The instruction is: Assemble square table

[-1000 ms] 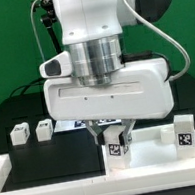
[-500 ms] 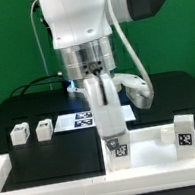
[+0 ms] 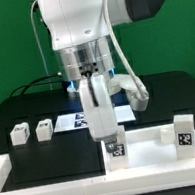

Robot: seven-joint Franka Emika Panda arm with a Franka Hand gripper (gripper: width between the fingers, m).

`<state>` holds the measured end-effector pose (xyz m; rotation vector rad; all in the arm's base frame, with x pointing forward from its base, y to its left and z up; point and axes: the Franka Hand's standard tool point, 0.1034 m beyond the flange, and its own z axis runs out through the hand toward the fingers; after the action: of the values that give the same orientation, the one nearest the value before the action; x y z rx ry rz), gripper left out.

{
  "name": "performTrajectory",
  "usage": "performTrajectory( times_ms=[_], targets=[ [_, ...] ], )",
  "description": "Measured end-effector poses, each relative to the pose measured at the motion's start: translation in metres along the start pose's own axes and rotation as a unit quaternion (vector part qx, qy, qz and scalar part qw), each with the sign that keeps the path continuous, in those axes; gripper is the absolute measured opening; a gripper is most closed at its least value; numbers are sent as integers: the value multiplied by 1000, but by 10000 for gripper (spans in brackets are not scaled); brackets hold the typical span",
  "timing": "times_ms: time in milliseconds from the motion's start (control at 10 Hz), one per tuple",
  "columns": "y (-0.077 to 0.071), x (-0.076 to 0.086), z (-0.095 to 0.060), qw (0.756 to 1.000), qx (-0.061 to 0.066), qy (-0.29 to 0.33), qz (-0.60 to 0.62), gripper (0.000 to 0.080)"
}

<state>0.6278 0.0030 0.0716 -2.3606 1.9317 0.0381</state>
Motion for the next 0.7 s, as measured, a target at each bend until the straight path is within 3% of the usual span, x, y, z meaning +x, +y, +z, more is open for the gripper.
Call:
performTrajectory(
  times_ms=[100,200,400,500,700],
  targets=[
    [-2,-4,0,997,4,5,-72,545],
    [-1,-6,2,993,6,7,-117,628],
    [-1,-5,2,984,5,7,-179,643],
    [-1,-6,3,971,2,12,-240,648],
    [-2,-11,6,915,-16,28,-401,649]
  ],
)
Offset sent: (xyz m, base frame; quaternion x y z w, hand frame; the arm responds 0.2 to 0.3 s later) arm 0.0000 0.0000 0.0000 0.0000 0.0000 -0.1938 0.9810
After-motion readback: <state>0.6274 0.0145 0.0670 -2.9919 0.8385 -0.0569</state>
